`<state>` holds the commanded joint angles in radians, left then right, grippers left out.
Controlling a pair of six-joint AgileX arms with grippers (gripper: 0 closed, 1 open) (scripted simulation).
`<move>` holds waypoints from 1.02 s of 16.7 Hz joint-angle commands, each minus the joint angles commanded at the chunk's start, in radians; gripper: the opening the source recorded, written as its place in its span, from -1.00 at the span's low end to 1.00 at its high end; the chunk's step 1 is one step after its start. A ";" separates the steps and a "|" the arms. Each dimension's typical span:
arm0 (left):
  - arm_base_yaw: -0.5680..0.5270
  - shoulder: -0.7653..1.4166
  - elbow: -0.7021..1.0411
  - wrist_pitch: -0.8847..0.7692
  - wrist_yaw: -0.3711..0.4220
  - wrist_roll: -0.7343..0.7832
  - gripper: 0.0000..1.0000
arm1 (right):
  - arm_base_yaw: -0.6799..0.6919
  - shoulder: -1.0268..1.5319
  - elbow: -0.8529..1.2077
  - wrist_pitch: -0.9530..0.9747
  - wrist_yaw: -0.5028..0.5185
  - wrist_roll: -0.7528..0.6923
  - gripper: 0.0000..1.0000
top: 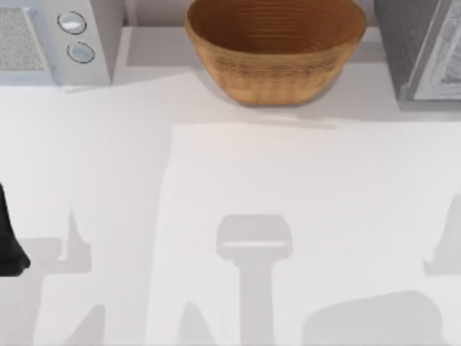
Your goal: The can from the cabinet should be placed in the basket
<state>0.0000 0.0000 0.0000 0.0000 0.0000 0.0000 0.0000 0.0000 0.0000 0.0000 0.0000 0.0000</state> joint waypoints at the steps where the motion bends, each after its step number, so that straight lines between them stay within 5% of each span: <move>1: 0.000 0.000 0.000 0.000 0.000 0.000 1.00 | 0.003 0.007 -0.006 -0.003 0.000 0.002 -1.00; 8: 0.000 0.000 0.000 0.000 0.000 0.000 1.00 | 0.065 0.226 0.194 0.075 0.075 0.004 -1.00; 17: 0.000 0.000 0.000 0.000 0.000 0.000 1.00 | 0.294 1.115 0.857 0.289 0.308 0.008 -1.00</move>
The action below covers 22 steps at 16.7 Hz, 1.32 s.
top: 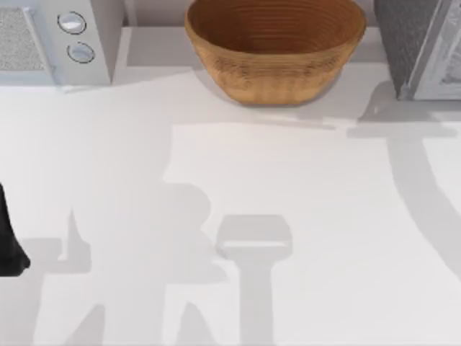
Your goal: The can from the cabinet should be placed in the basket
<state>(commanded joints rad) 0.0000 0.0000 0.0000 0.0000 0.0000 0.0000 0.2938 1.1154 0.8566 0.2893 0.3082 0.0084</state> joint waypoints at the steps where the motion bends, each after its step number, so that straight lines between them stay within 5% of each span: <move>1: 0.000 0.000 0.000 0.000 0.000 0.000 1.00 | 0.028 0.113 0.081 0.025 0.028 0.001 -1.00; 11: 0.000 0.000 0.000 0.000 0.000 0.000 1.00 | 0.242 0.992 0.709 0.233 0.249 0.007 -1.00; 22: 0.000 0.000 0.000 0.000 0.000 0.000 1.00 | 0.260 1.114 0.806 0.256 0.269 0.010 -1.00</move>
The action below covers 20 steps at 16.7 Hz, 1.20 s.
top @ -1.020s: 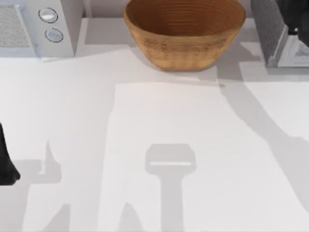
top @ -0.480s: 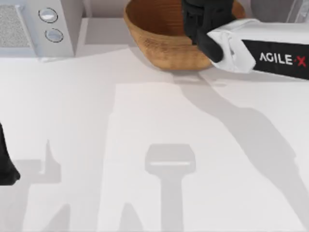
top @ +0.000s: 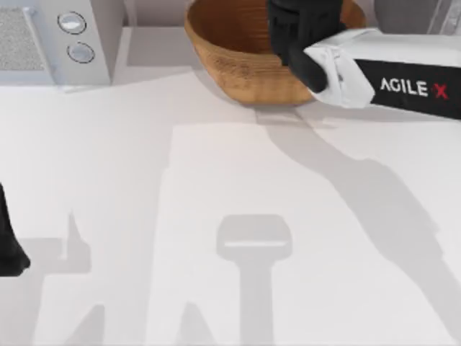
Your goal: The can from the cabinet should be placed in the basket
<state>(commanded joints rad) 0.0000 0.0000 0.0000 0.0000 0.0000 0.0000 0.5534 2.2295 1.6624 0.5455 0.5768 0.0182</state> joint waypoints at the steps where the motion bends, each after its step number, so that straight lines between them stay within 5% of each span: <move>1: 0.000 0.000 0.000 0.000 0.000 0.000 1.00 | -0.002 0.008 0.012 -0.001 -0.002 0.000 -1.00; 11: 0.000 0.000 0.000 0.000 0.000 0.000 1.00 | -0.016 0.064 0.088 -0.012 -0.016 -0.003 -1.00; 20: 0.000 0.000 0.000 0.000 0.000 0.000 1.00 | -0.016 0.064 0.088 -0.012 -0.016 -0.003 0.36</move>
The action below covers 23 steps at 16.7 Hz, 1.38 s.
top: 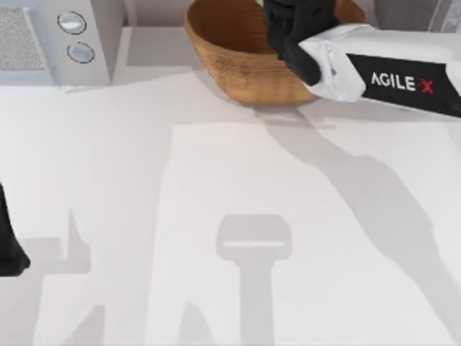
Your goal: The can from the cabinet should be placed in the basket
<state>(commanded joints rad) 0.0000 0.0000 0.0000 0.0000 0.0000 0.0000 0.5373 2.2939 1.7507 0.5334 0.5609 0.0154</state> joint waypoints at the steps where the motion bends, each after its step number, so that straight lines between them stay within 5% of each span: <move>1: 0.000 0.000 0.000 0.000 0.000 0.000 1.00 | 0.000 0.000 0.000 0.000 0.000 0.000 0.51; 5: 0.000 0.000 0.000 0.000 0.000 0.000 1.00 | 0.000 0.000 0.000 0.000 0.000 0.000 1.00; 23: 0.000 0.000 0.000 0.000 0.000 0.000 1.00 | 0.000 0.000 0.000 0.000 0.000 0.000 1.00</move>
<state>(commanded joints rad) 0.0000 0.0000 0.0000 0.0000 0.0000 0.0000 0.5373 2.2939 1.7507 0.5334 0.5609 0.0154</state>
